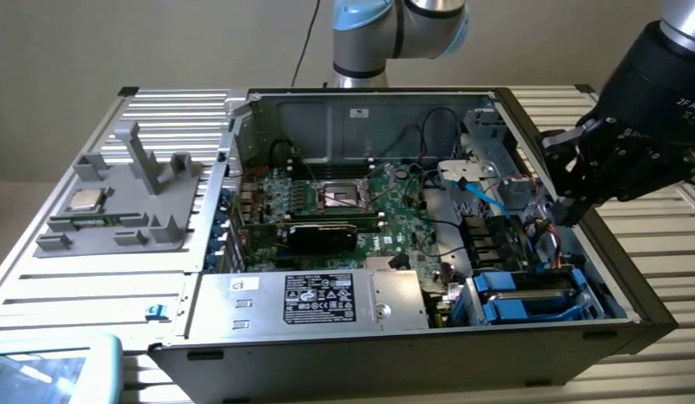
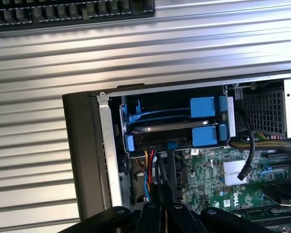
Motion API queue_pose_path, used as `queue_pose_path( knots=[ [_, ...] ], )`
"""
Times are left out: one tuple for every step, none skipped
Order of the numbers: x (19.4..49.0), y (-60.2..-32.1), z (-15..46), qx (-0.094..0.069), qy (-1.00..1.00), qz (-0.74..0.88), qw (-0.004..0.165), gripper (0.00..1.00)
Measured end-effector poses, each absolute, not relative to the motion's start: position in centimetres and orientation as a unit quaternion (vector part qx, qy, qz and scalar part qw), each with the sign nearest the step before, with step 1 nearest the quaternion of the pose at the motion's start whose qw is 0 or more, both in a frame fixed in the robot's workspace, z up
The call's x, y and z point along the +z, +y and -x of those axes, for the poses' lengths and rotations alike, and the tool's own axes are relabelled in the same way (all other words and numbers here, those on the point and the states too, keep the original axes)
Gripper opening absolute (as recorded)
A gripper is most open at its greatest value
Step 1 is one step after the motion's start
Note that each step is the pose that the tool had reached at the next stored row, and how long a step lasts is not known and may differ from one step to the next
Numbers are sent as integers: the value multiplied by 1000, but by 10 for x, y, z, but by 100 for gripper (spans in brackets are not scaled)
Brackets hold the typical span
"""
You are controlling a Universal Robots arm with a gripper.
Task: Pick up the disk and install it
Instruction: 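Insert the second disk wire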
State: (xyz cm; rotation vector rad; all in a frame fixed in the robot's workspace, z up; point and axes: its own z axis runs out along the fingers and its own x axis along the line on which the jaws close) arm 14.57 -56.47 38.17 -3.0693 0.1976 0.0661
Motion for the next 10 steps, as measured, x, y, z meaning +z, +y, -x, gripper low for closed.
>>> queue_pose_path(
  knots=[
    [382,-566,-146,22,64,997,39,11],
    [382,-568,-146,22,64,997,43,11],
    [382,-568,-146,22,64,997,44,11],
    [382,-568,-146,22,64,997,44,11],
    [382,-568,-146,22,64,997,44,11],
    [382,-568,-146,22,64,997,44,11],
    [382,-570,-145,22,64,997,44,11],
    [382,-571,-145,22,64,997,44,11],
    [382,-572,-145,22,64,997,44,11],
    [382,-574,-144,22,64,997,44,11]
  ],
)
